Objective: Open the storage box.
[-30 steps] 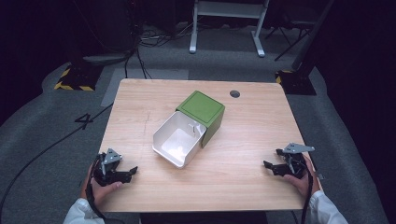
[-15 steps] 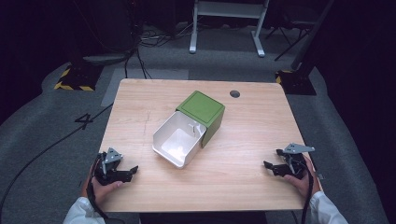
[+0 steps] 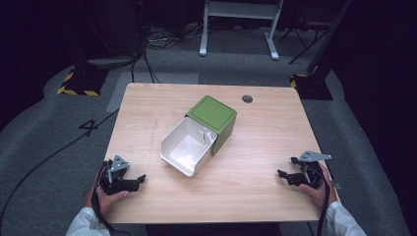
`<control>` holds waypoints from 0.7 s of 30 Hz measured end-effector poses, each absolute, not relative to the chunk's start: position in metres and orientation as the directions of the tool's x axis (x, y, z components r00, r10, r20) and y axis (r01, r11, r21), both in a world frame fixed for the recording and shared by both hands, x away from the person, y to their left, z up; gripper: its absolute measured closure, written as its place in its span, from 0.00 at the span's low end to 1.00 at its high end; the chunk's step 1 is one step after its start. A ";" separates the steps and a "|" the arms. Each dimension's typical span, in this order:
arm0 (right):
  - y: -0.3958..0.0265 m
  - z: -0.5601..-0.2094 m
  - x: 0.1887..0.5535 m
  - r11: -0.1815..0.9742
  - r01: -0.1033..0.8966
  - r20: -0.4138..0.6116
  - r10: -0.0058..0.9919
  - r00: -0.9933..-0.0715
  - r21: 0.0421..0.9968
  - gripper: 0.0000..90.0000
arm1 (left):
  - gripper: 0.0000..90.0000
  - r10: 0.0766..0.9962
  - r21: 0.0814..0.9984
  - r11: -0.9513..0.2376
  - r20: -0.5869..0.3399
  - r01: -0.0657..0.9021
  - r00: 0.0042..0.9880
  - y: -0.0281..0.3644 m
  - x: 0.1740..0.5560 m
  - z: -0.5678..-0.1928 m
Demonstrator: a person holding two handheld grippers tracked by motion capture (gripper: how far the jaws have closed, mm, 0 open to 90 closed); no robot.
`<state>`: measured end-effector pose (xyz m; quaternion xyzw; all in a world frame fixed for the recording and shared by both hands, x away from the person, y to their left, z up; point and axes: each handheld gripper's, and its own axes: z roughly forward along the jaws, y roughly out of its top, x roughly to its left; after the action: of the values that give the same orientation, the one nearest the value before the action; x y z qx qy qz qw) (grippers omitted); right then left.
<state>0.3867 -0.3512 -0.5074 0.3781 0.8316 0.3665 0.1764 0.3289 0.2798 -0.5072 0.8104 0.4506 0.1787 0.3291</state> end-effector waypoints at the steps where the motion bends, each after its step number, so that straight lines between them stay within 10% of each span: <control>1: -0.351 -0.507 0.387 0.445 0.500 -0.016 0.758 -0.652 0.743 0.17 | 0.18 0.848 0.694 -0.377 -0.007 0.613 0.530 0.280 0.329 -0.507; 21: -0.351 -0.507 0.387 0.445 0.500 -0.015 0.758 -0.652 0.743 0.17 | 0.18 0.856 0.698 -0.365 -0.010 0.617 0.518 0.278 0.331 -0.507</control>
<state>0.3866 -0.3513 -0.5074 0.3783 0.8315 0.3667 0.1760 0.3312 0.2782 -0.5075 0.8060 0.4567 0.1807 0.3303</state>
